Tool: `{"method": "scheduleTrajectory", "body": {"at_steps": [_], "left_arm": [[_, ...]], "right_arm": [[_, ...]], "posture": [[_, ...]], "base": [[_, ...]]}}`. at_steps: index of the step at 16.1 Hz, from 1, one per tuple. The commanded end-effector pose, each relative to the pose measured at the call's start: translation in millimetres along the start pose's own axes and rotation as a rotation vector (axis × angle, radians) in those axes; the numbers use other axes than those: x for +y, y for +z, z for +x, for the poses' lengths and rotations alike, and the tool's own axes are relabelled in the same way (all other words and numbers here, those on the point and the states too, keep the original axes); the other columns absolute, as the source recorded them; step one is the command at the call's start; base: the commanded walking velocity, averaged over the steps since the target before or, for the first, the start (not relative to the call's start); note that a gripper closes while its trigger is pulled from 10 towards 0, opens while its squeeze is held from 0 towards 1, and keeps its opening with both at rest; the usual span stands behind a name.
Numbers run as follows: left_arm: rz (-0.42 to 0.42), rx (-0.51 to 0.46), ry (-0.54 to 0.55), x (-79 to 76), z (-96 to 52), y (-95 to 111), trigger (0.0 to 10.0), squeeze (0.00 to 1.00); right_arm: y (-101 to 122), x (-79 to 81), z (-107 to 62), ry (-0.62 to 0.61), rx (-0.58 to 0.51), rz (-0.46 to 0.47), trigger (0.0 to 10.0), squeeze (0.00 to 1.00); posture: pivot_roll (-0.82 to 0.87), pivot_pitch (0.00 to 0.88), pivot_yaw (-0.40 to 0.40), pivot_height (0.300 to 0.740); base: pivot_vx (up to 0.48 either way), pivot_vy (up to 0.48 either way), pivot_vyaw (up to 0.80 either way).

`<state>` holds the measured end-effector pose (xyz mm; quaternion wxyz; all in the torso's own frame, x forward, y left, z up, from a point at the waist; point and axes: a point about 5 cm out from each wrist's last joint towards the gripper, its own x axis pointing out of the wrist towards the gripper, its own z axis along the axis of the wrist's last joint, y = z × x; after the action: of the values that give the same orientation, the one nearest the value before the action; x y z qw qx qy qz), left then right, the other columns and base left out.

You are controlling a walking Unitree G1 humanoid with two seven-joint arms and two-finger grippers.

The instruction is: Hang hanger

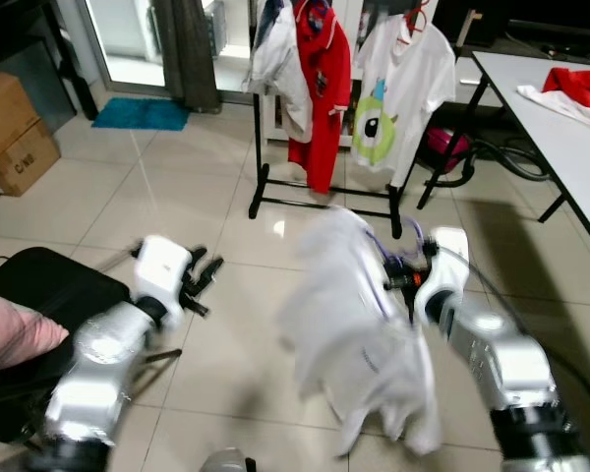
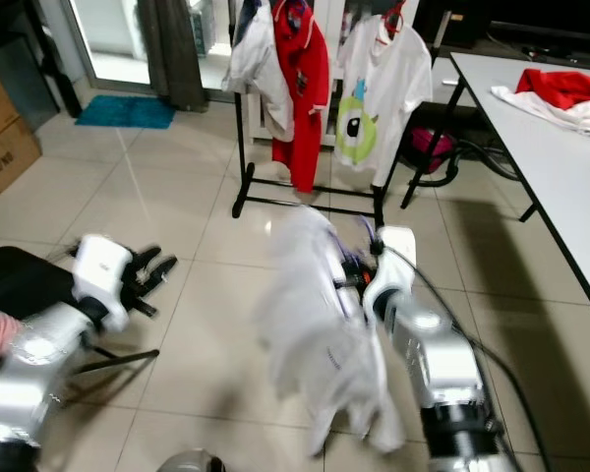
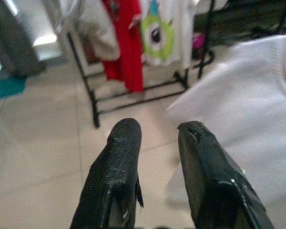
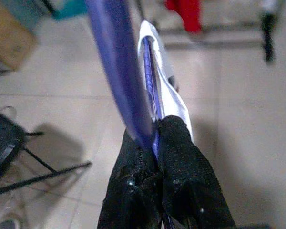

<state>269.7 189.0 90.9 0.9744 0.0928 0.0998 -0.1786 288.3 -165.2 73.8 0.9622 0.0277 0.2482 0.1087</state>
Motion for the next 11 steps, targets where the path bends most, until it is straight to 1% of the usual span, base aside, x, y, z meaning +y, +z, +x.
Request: {"method": "scheduleTrajectory", "body": {"at_steps": [1, 2, 3, 4, 5, 6, 7, 8, 9, 11], "left_arm": [[-0.005, -0.027, 0.008, -8.2, 4.4, 8.0, 10.0, 0.00], [-0.047, -0.043, 0.012, -19.0, 11.9, 9.3, 10.0, 0.00], [-0.060, -0.042, 0.020, -21.9, 14.6, 9.3, 10.0, 0.00], [-0.066, -0.044, 0.022, -27.8, 17.7, 12.2, 10.0, 0.00], [-0.055, -0.055, 0.017, -33.6, 19.4, 18.4, 10.0, 0.00], [-0.047, -0.067, 0.020, -38.5, 22.0, 22.6, 10.0, 0.00], [-0.035, -0.067, 0.048, -41.2, 24.0, 20.8, 10.0, 0.00], [-0.067, -0.074, 0.052, -42.5, 23.5, 21.4, 10.0, 0.00], [-0.098, -0.082, 0.039, -44.3, 22.7, 23.5, 10.0, 0.00], [-0.101, -0.099, 0.005, -47.4, 22.6, 28.4, 10.0, 0.00]], "right_arm": [[6.0, -2.9, -4.2, -0.073, -0.027, -0.009, 10.0, 0.00], [12.6, -3.0, -8.5, -0.125, -0.084, -0.017, 10.0, 0.00], [13.6, -3.2, -9.2, -0.125, -0.106, 0.004, 10.0, 0.00], [13.9, -6.2, -11.1, -0.162, -0.129, 0.017, 10.0, 0.00], [15.6, -9.4, -14.3, -0.198, -0.151, 0.045, 10.0, 0.00], [17.7, -11.7, -16.6, -0.200, -0.169, 0.090, 10.0, 0.00], [11.0, -16.6, -18.4, -0.237, -0.147, 0.058, 10.0, 0.00], [8.0, -18.0, -19.9, -0.252, -0.125, 0.066, 10.0, 0.00], [8.1, -19.7, -21.8, -0.269, -0.119, 0.057, 10.0, 0.00], [10.3, -24.1, -24.5, -0.327, -0.137, 0.049, 10.0, 0.00]], "posture": [[0.02, 0.000, 0.042, 0.740], [0.03, 0.000, 0.051, 0.740], [0.04, 0.000, 0.050, 0.740], [0.03, 0.000, 0.025, 0.740], [0.04, 0.000, 0.008, 0.740], [0.06, 0.000, -0.015, 0.740], [0.05, 0.000, -0.025, 0.740], [0.05, 0.000, -0.026, 0.740], [0.03, 0.000, -0.030, 0.740], [0.01, 0.000, -0.018, 0.740]], "base": [[0.000, 0.000, 0.00], [0.000, 0.000, 0.00], [0.000, 0.000, 0.00], [0.000, 0.000, 0.00], [0.000, 0.000, 0.00], [0.000, 0.000, 0.00], [0.000, 0.000, 0.00], [0.000, 0.000, 0.00], [0.251, 0.000, 0.00], [0.302, 0.000, 0.00]]}}
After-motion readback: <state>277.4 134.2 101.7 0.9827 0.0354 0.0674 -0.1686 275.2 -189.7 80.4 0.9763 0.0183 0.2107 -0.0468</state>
